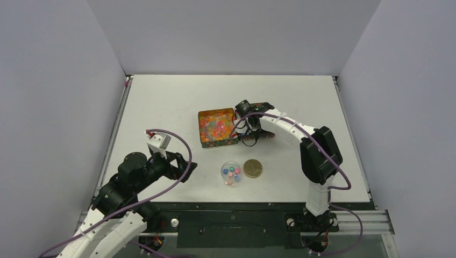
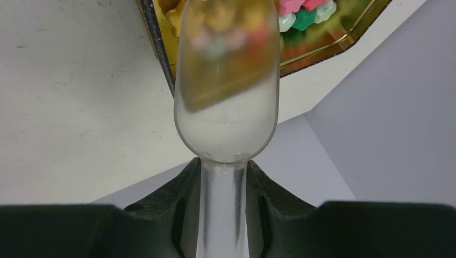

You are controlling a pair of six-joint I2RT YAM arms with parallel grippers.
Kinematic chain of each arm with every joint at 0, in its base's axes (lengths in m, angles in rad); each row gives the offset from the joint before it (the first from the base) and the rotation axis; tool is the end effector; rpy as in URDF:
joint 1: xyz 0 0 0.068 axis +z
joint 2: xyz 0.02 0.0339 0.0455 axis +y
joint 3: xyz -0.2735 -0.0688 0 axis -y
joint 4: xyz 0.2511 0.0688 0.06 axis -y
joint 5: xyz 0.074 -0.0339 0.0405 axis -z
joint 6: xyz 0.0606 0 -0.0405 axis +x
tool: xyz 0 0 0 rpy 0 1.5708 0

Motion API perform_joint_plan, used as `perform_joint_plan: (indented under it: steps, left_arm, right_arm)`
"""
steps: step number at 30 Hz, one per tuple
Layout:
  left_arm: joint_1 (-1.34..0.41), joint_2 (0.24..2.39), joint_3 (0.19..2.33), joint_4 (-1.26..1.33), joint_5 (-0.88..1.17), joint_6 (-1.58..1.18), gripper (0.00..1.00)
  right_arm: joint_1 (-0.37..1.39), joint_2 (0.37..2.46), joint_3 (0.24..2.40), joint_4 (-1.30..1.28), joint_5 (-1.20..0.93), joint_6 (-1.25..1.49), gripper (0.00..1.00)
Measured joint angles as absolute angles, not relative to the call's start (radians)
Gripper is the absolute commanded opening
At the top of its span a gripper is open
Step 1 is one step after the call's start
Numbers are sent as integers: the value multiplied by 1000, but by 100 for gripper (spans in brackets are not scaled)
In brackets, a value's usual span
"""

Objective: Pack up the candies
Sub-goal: Scoop the fake candies from the storage box.

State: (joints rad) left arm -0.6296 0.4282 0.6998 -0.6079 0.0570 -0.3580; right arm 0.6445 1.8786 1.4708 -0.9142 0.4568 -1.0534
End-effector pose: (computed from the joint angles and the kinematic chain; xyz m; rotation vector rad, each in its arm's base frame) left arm 0.0982 -0.0758 0.3078 0.3066 1.9491 -0.7132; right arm 0.3268 0.2122 0.2052 -2.1235 1.9818 -0.7346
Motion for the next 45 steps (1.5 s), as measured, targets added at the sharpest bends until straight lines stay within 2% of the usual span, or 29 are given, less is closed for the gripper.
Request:
perform_joint_plan:
  steps: [14, 26, 35, 45]
  left_arm:
    - [-630, 428, 700, -608, 56, -358, 96]
    - [-630, 429, 700, -608, 51, -358, 96]
    - [-630, 435, 700, -608, 50, -358, 96]
    - [-628, 448, 700, -608, 51, -358, 96]
  right_arm:
    - [662, 1949, 1600, -984, 346, -1051, 0]
    - [617, 2076, 1731, -1024, 197, -897, 0]
    - [556, 2091, 1709, -970, 89, -767, 0]
    - [475, 2017, 1563, -774, -111, -602, 0]
